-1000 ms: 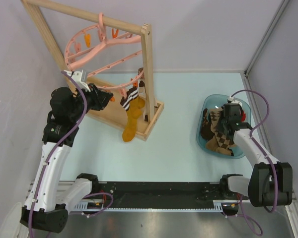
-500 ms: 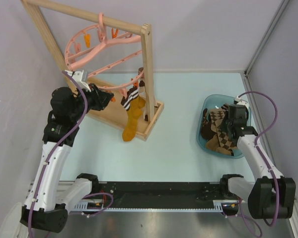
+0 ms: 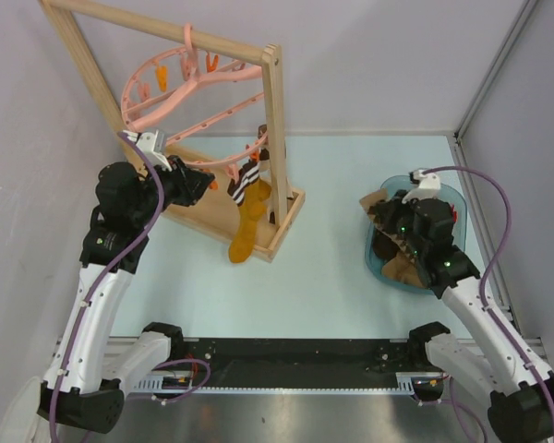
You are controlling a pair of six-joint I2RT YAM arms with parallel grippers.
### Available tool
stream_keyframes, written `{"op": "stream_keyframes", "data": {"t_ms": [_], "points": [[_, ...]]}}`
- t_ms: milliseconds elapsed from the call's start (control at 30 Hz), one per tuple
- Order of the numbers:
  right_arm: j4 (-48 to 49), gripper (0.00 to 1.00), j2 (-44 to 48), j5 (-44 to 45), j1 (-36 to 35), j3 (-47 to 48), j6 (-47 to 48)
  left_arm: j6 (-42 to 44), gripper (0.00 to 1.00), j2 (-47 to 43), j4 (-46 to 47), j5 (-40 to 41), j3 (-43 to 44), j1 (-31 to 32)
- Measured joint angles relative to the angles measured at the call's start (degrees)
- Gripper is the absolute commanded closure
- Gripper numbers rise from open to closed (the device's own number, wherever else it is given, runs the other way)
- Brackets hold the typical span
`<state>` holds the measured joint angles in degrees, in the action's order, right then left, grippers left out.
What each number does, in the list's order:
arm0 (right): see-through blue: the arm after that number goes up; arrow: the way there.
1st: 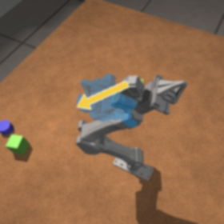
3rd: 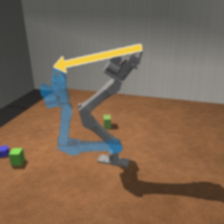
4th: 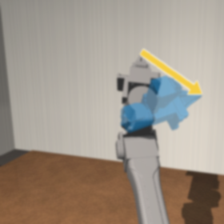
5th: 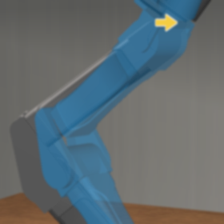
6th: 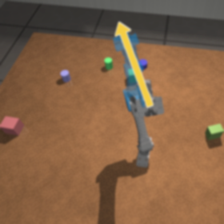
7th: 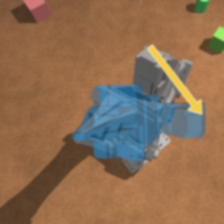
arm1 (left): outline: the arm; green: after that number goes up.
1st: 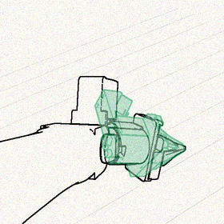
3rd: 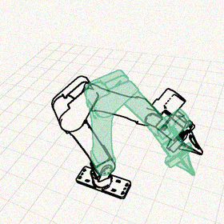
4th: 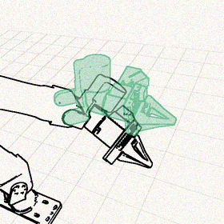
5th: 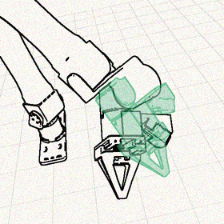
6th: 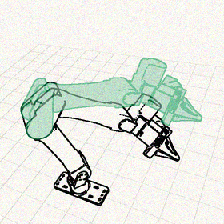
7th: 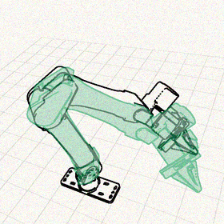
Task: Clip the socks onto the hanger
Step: Pick up the sock from the bin, then clamp the sock onto the hanger.
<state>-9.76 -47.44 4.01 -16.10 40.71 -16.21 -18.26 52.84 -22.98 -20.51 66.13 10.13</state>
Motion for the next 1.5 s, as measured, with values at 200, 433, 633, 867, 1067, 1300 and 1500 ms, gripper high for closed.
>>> {"op": "stream_keyframes", "data": {"t_ms": [200,433,633,867,1067,1300,1500], "points": [[11.41,1.00,-4.44,-4.70,-13.99,0.76,1.53,-0.83,0.96,0.28,0.61,0.68,0.00,1.57],[24.85,1.00,-15.96,-10.43,-26.45,6.60,1.46,-1.27,0.97,0.39,0.98,1.90,0.00,3.04],[35.67,1.00,-28.04,-14.67,-34.47,13.35,1.25,-1.27,0.97,0.39,1.01,2.45,0.00,3.50],[42.88,1.00,-36.59,-17.62,-38.58,16.33,0.90,-1.29,0.97,0.42,1.03,2.47,0.00,3.63],[47.47,1.00,-41.59,-18.73,-38.71,19.50,-0.59,-1.46,0.98,0.42,1.05,2.38,0.00,3.63],[50.71,1.00,-45.38,-19.08,-38.18,21.79,-2.51,-1.79,0.98,0.42,1.07,2.34,0.00,3.63],[51.19,1.00,-46.07,-19.17,-37.00,21.79,-3.89,-1.81,0.98,0.42,1.09,2.34,0.00,3.63]]}}
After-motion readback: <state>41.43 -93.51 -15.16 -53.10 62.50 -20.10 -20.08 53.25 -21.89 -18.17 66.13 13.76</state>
